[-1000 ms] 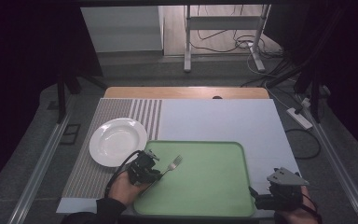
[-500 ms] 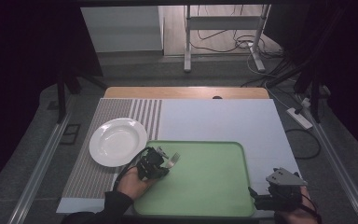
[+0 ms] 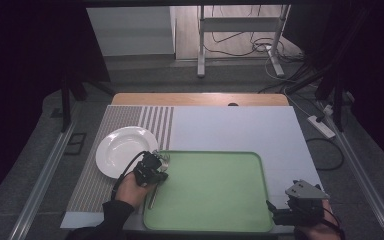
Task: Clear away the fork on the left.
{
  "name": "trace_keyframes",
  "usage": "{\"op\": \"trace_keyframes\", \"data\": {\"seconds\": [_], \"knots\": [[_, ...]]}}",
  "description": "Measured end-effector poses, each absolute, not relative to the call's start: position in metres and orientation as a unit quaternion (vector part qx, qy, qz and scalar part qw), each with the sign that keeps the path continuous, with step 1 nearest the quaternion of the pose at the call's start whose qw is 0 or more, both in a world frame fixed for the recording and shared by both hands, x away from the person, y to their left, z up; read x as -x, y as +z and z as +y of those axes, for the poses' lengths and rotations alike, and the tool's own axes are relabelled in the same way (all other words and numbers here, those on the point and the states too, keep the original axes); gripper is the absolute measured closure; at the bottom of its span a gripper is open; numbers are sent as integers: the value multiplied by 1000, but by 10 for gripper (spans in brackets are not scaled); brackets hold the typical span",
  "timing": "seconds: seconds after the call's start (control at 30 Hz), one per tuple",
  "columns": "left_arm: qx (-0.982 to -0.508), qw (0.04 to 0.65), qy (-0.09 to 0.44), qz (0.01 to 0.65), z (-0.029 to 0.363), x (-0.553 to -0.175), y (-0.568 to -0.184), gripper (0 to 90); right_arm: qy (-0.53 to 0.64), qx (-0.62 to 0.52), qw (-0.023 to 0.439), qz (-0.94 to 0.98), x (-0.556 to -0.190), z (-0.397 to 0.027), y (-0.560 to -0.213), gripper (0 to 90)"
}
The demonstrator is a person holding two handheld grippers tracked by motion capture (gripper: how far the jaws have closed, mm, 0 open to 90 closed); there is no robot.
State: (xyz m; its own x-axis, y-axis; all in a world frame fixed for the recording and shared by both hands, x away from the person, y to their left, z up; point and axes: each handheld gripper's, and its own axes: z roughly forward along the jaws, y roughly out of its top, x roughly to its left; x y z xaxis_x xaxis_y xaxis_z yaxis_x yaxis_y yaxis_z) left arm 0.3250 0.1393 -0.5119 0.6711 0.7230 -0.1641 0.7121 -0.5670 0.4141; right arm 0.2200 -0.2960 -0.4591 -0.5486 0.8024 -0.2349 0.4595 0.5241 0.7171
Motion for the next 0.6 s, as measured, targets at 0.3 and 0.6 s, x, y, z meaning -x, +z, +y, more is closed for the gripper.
{"op": "trace_keyframes", "data": {"seconds": [0.3,0.6], "knots": [[-878,238,-1,415,151,-328,-513,872,302,-382,283,827,-220,-296,-459,0],[-876,287,15,388,151,-321,-500,670,302,-380,284,827,-220,-296,-459,0]]}}
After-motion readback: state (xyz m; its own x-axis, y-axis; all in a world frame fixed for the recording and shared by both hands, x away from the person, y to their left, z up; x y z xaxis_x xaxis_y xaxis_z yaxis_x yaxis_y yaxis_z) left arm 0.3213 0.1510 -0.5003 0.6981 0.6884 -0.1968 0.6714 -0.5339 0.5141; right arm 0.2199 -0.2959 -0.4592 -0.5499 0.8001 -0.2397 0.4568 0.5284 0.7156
